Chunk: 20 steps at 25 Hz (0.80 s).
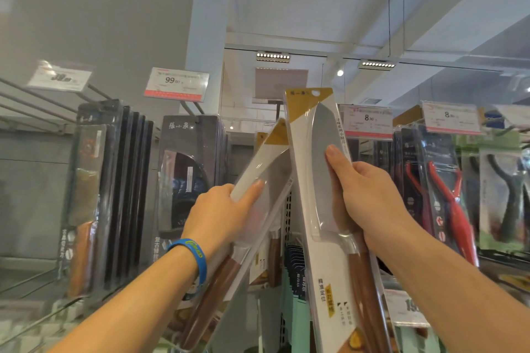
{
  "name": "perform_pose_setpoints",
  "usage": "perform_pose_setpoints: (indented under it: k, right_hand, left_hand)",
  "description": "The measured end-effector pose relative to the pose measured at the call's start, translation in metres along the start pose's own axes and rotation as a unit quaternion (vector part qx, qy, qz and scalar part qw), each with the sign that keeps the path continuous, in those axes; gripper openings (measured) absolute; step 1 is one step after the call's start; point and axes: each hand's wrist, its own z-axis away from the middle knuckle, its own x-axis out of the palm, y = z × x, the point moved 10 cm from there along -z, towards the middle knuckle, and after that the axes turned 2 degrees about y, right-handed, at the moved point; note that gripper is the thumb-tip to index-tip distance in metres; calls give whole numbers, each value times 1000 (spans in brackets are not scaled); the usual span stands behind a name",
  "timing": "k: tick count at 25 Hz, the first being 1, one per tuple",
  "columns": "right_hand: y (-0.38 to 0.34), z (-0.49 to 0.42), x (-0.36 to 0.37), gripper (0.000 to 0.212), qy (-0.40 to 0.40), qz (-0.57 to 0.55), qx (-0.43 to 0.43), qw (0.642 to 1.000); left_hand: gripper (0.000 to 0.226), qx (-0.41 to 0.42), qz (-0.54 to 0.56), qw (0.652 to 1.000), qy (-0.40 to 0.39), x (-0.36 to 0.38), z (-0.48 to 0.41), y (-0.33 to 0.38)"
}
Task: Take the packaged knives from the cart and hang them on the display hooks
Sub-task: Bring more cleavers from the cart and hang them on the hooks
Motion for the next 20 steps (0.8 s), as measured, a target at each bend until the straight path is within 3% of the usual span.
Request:
perform_pose_setpoints:
  k: [4, 8, 11, 20]
  right_hand:
    - [8, -2, 3, 51, 3, -10, 5, 1000]
    - [12, -4, 4, 50, 8, -18, 12, 1000]
    - [10, -6, 4, 50, 1, -23, 9, 1000]
    - [12, -8, 19, 58, 14, -27, -3, 1000]
  left_hand:
    - [74, -49, 74, 996, 2, -3, -3, -21]
    - [79, -27, 86, 996, -6, 4, -7, -12]
    - [78, -55, 120, 991, 16, -3, -8, -23]
    - [71, -33, 64, 997, -7, -2, -9, -21]
